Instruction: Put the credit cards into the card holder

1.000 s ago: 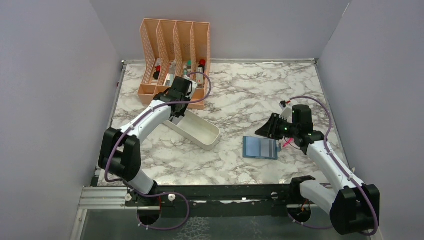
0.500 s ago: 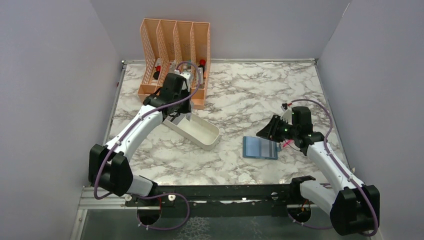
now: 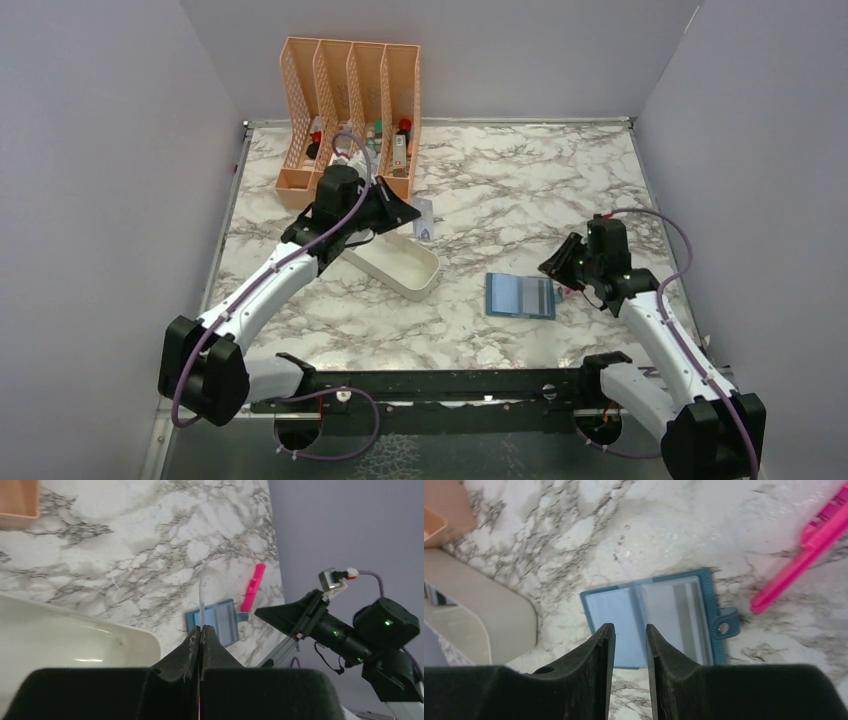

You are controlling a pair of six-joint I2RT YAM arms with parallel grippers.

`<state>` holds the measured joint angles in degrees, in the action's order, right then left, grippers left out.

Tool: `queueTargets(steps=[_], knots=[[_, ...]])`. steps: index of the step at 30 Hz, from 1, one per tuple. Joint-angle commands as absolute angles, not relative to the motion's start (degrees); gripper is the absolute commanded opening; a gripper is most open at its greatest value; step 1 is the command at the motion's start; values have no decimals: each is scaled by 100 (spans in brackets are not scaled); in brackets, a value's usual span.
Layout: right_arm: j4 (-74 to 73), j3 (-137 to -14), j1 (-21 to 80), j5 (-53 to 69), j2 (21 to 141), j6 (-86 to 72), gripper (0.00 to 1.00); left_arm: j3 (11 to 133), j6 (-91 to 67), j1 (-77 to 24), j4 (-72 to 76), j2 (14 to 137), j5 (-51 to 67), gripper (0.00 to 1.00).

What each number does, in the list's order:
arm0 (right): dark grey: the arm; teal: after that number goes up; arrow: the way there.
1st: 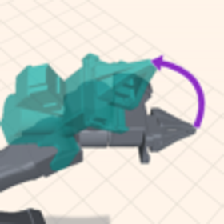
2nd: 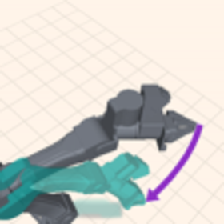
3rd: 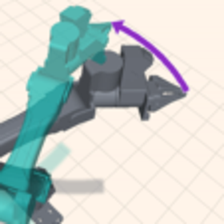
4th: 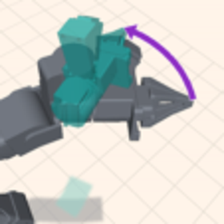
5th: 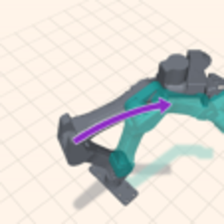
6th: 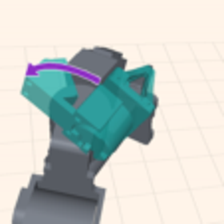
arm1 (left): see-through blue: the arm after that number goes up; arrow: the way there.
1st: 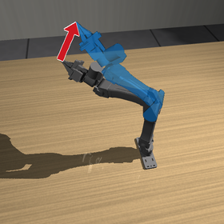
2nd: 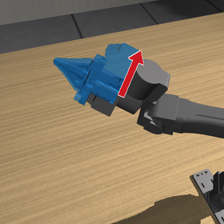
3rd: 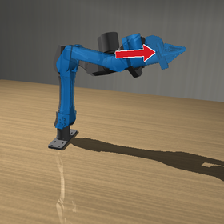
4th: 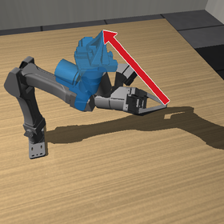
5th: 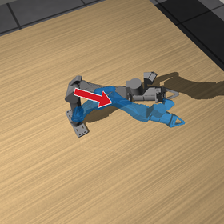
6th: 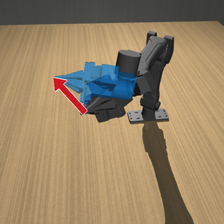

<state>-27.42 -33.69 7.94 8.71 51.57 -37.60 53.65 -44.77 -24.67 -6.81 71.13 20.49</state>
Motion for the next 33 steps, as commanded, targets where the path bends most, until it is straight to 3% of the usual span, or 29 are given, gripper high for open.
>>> queueTargets(steps=[1,8,16,24,33], knots=[[-3355,-3561,826,-326,5337,-4319,35,5285,-5344,-3002,189,7159,2174,0],[-2965,-3244,826,-781,5616,-4565,34,4968,-5871,-3992,1495,7951,1936,0],[-2704,-2996,826,-524,6123,-4521,34,5265,-5849,-4864,1872,9155,1574,0],[-2663,-2813,826,-701,6166,-4606,34,5546,-5966,-5354,2300,10227,1443,0],[-2679,-2586,826,-60,5874,-4704,31,5741,-5928,-5423,2329,10768,1372,0]])
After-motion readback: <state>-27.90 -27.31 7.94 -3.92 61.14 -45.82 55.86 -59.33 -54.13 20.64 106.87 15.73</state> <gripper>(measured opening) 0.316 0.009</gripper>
